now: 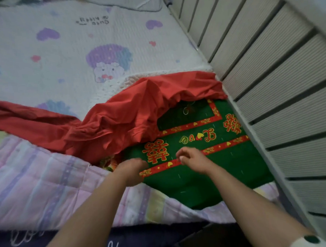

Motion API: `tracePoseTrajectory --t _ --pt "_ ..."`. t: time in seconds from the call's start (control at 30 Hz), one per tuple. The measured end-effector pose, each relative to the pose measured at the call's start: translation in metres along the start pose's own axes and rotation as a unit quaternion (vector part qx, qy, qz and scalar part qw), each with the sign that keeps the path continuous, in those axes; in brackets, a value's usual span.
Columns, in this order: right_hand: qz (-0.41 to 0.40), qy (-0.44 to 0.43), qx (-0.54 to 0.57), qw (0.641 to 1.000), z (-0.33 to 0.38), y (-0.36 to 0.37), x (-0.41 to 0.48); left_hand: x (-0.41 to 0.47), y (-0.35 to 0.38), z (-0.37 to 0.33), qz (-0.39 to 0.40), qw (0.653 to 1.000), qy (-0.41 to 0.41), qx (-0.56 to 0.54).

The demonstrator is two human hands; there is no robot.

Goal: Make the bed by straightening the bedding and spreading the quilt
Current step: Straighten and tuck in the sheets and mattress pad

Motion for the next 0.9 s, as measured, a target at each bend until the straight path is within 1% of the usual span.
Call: tracePoseTrajectory --t 0.1,0.2,0.27,0.33,0.4,0.47,0.53,0.6,0.7,0.77,0.83,0.9 --pt "0.021 0.026 0.018 0.999 -0.054 0.015 -0.041 -0.001 0.019 -0.031 0.056 0.998 0.002 0.015" --pt "0.053 0.046 0.055 0.996 -0.091 0.03 -0.072 0.003 0.035 -0.053 0.088 0.995 -0.01 0.039" --pt "0.075 0.054 0.046 0.995 -0.115 0.041 -0.087 0.003 0.046 -0.065 0.098 0.992 -0.017 0.083" --pt "0.095 0.063 -0.009 0.993 -0.135 0.055 -0.098 -0.002 0.06 -0.075 0.086 0.99 -0.014 0.111" --pt "0.091 0.059 -0.099 0.989 -0.147 0.067 -0.103 -0.012 0.075 -0.082 0.06 0.992 -0.023 0.111" --pt "0.046 0.035 -0.183 0.981 -0.153 0.081 -0.108 -0.025 0.094 -0.09 0.043 0.992 -0.042 0.107" --pt "-0.013 0.021 -0.235 0.972 -0.151 0.09 -0.112 -0.039 0.11 -0.094 0.033 0.992 -0.062 0.106" --pt "-0.042 0.01 -0.28 0.959 -0.148 0.102 -0.117 -0.055 0.127 -0.093 0.038 0.992 -0.073 0.097" --pt "-0.047 -0.011 -0.339 0.94 -0.153 0.119 -0.125 -0.073 0.164 -0.097 0.056 0.993 -0.062 0.082" --pt "-0.046 -0.017 -0.364 0.93 -0.156 0.13 -0.13 -0.084 0.197 -0.106 0.052 0.995 -0.06 0.058" --pt "-0.027 -0.006 -0.398 0.917 -0.155 0.134 -0.131 -0.086 0.219 -0.109 0.031 0.996 -0.075 0.036" --pt "0.006 0.02 -0.415 0.91 -0.151 0.137 -0.13 -0.087 0.23 -0.106 0.03 0.996 -0.081 0.01"
Point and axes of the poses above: each hand's wrist, its own x-axis towards the middle knuckle, its own y-axis out of the palm, z = x × y, the point moved 1 cm from there along x, towards the middle knuckle, and after that the axes turned 11 degrees about z, right-handed, at the moved point
